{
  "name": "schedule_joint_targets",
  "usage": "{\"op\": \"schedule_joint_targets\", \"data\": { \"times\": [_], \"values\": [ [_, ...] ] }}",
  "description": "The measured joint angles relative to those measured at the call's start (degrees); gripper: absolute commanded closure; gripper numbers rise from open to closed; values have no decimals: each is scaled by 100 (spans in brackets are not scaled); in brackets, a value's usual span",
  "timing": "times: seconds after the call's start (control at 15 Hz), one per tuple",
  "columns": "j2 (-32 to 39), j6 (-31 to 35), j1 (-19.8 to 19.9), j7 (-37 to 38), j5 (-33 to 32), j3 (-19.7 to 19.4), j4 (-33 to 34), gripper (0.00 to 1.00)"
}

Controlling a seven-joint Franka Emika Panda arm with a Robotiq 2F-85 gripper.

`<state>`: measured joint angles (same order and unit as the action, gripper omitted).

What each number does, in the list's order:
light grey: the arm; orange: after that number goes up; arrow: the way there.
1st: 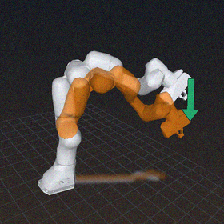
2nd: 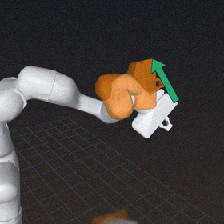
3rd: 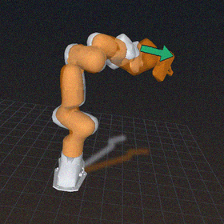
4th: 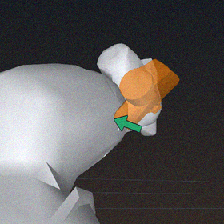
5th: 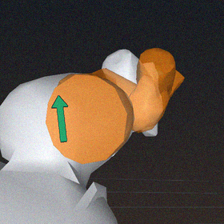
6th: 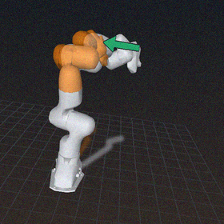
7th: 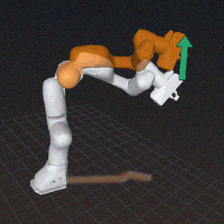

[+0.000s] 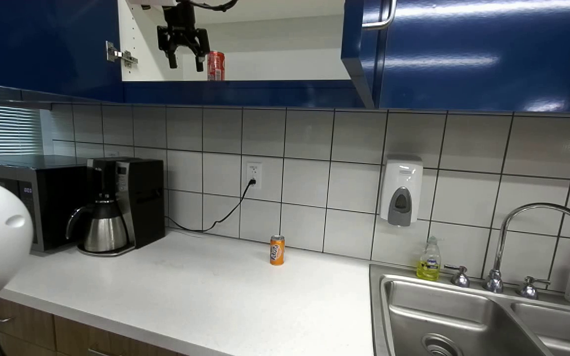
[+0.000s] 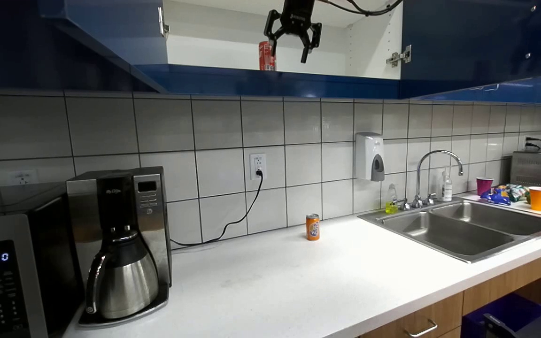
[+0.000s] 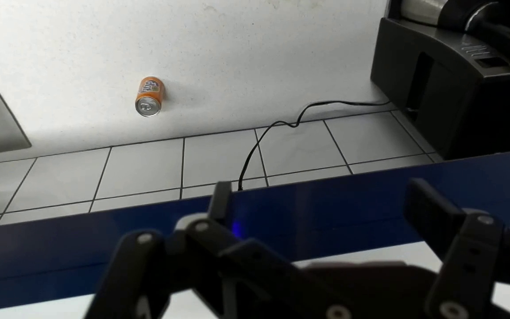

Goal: Shift the soda can from the cupboard to the counter on the left

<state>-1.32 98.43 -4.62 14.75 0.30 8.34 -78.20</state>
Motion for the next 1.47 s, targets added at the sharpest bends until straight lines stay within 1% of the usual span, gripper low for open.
{"op": "schedule_joint_targets", "data": {
  "times": [0.4, 0.87, 1.27, 1.47],
  "values": [
    [514, -6, -48, 2, -298, 3, 613, 0],
    [945, -12, -144, 6, -595, 3, 1341, 0],
    [1284, 60, -225, 8, -833, 3, 1788, 0],
    [1406, 207, -241, 8, -933, 3, 1946, 0]
  ]
}}
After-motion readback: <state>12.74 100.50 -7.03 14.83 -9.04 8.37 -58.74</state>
